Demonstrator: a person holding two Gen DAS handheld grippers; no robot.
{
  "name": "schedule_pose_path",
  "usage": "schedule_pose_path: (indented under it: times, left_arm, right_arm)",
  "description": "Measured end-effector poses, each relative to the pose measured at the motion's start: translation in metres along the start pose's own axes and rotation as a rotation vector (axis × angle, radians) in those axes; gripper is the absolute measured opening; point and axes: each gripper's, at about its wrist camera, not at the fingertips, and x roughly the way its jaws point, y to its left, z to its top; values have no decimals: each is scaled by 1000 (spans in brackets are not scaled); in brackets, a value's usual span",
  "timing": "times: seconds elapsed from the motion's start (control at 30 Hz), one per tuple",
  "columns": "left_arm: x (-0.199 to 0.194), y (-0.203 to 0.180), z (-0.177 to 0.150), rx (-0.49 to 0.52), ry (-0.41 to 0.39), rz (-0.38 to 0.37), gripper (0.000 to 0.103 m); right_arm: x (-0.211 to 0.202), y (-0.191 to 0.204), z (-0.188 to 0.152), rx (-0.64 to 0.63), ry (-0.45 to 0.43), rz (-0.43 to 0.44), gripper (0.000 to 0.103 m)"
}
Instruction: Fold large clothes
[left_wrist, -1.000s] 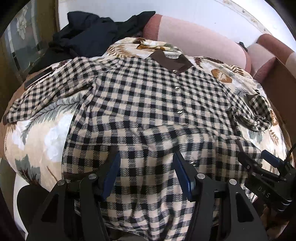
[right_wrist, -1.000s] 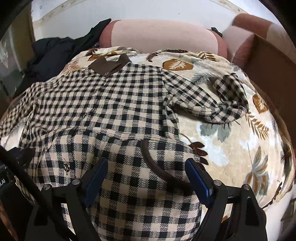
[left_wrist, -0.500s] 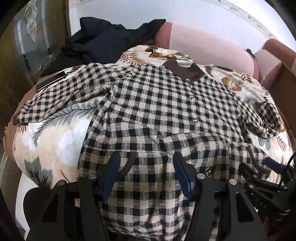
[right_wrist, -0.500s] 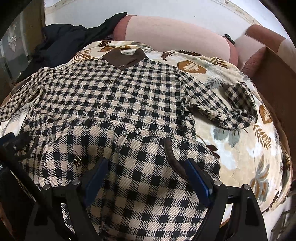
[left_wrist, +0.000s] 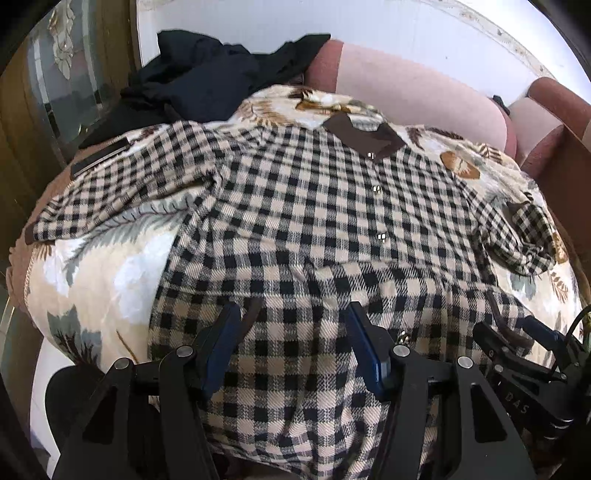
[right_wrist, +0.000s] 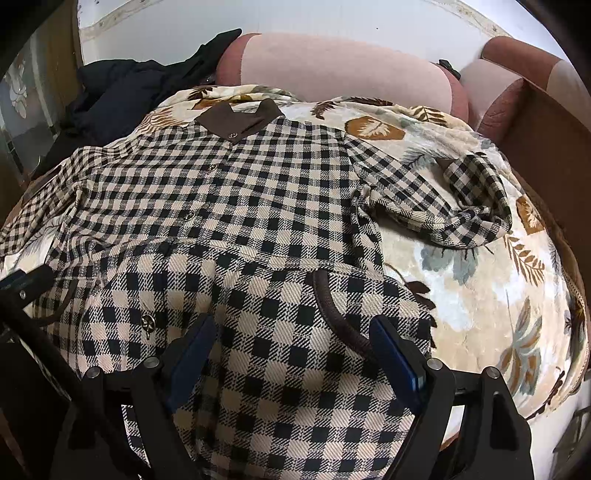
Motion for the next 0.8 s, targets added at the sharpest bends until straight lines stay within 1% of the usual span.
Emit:
schedule_pose_path:
  times: [0.07, 0.27, 0.4, 0.53, 0.6, 0.7, 0.8]
  left_arm:
    - [3, -1, -1, 2, 15, -4, 58]
    - [4, -3, -4, 6, 19, 8, 58]
    - [4, 8, -6, -16, 21, 20, 58]
    - [4, 23, -5, -47, 19, 21, 58]
    - [6, 33, -2, -67, 19, 17, 59]
    - [13, 60, 5, -127, 21, 3, 64]
    - [23, 109, 14, -245, -5, 33, 65]
  right_arm:
    - [1, -1, 0, 3, 0, 4, 89]
    - [1, -5, -1, 12, -8, 4, 89]
    - [5, -2, -1, 16, 1, 17, 89]
    - [2, 8, 1, -16, -9, 16, 89]
    - [-1, 14, 2, -40, -20, 11, 89]
    - [-4, 21, 4, -68, -30, 1, 89]
    - [-5, 26, 8, -85, -38, -10, 89]
